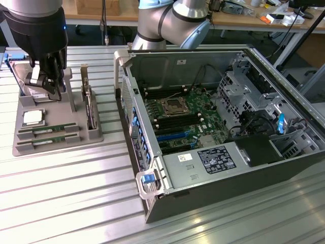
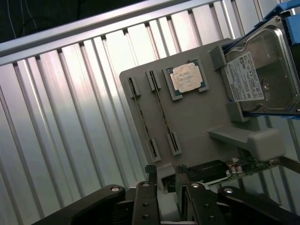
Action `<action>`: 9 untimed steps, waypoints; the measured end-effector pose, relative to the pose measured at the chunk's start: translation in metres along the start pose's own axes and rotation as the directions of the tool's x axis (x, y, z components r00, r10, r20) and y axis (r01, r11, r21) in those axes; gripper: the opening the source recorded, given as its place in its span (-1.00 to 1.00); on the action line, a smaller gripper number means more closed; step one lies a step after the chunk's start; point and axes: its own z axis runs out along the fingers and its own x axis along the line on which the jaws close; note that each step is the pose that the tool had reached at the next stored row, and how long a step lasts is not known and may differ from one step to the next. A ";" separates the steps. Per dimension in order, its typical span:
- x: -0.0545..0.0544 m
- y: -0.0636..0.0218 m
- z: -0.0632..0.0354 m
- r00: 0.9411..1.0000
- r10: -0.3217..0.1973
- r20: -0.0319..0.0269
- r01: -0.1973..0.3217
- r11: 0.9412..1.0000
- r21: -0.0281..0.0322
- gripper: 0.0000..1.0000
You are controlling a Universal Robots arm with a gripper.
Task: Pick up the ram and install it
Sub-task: 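Pick up the ram and move it above insertion slot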
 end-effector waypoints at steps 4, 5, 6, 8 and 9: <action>0.000 -0.0001 0.0021 1.000 0.000 0.000 0.000 1.000 0.000 -0.40; 0.000 -0.0001 0.0030 1.000 0.000 0.000 0.000 1.000 0.000 -0.40; 0.000 -0.0002 0.0035 1.000 0.000 0.000 0.000 1.000 0.000 -0.40; 0.000 -0.0002 0.0046 1.000 0.000 0.000 0.000 1.000 0.000 -0.40; 0.000 -0.0002 0.0051 1.000 0.000 0.000 0.000 1.000 0.000 -0.40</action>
